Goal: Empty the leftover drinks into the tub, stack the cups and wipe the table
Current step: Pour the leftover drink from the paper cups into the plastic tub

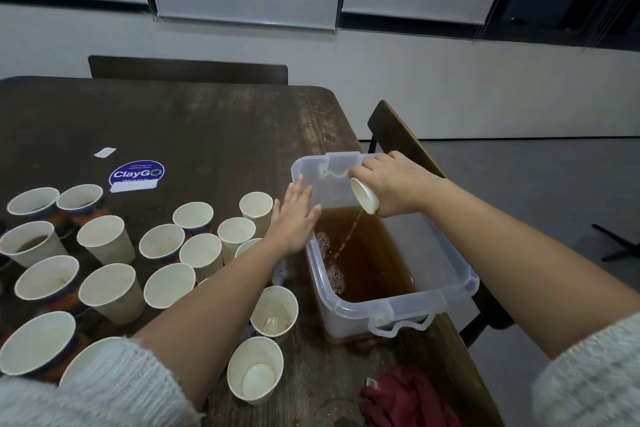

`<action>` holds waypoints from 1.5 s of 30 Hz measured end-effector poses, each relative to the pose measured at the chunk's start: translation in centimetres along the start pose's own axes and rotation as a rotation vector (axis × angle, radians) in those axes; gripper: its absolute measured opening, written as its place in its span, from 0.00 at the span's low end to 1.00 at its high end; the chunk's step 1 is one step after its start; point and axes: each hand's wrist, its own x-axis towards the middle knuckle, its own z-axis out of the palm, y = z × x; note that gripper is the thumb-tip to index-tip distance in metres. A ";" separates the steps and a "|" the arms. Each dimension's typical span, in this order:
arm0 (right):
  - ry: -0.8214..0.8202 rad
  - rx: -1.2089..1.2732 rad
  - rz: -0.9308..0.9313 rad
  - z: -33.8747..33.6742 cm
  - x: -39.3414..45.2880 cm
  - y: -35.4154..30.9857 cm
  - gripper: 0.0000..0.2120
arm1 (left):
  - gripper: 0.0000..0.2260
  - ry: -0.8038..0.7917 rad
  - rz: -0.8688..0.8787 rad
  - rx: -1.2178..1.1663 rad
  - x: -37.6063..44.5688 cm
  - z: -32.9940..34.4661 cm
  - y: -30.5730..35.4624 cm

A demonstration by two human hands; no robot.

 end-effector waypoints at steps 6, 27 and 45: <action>0.033 0.321 0.127 -0.1 0.0 0.0 0.36 | 0.24 -0.007 -0.006 -0.013 -0.1 -0.1 0.1; 0.359 1.552 0.261 -12.1 18.5 -20.6 0.35 | 0.17 0.502 -0.083 -0.660 -6.8 -20.9 -13.5; -0.042 1.181 0.547 -4.4 31.8 -31.6 0.39 | 0.41 -0.079 -0.253 0.246 -2.8 -26.1 -35.3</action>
